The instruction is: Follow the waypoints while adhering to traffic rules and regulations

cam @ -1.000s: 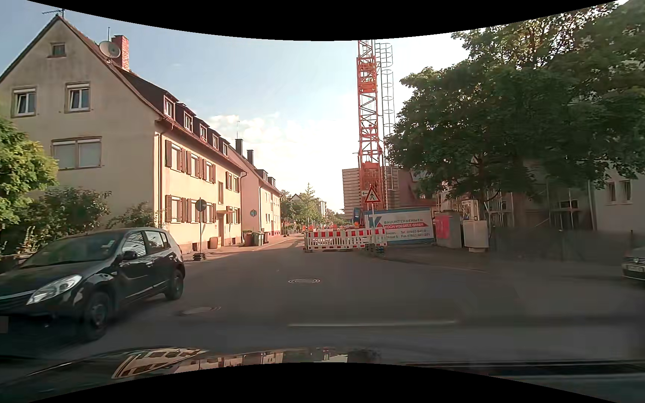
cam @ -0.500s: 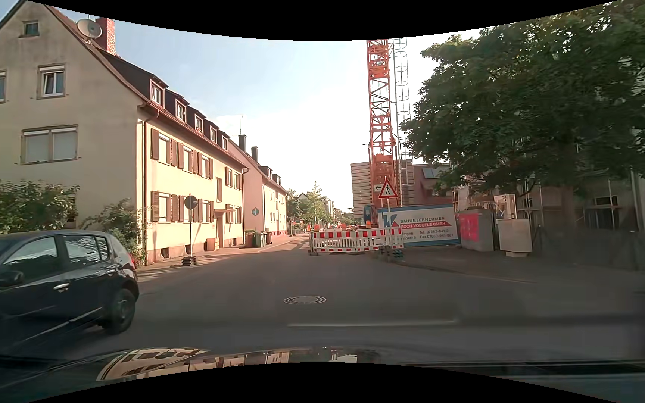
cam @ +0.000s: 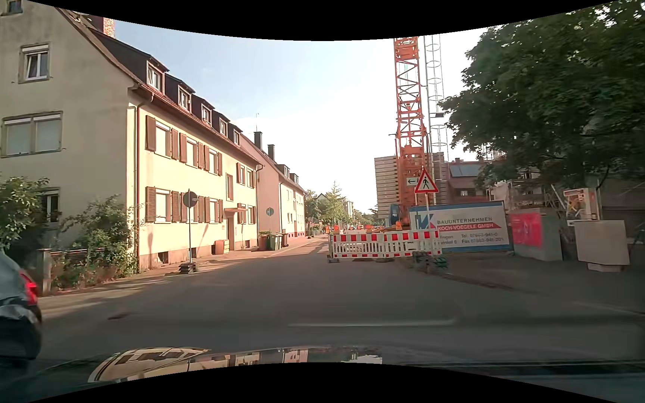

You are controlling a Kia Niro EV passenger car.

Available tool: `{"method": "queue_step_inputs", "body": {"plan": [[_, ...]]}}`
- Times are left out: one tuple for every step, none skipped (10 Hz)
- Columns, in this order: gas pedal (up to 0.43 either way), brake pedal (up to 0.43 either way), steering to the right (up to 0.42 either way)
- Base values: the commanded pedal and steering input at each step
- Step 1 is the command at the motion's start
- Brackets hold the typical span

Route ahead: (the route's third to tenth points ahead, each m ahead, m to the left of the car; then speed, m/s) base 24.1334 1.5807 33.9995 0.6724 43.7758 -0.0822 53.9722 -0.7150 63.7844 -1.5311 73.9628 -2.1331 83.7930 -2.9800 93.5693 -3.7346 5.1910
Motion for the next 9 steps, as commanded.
{"method": "queue_step_inputs", "body": {"plan": [[0.197, 0.000, -0.133], [0.197, 0.000, -0.139], [0.197, 0.000, -0.140], [0.197, 0.000, -0.135], [0.197, 0.000, -0.126], [0.197, 0.000, -0.109], [0.197, 0.000, -0.087], [0.197, 0.000, -0.069], [0.197, 0.000, -0.052]]}}
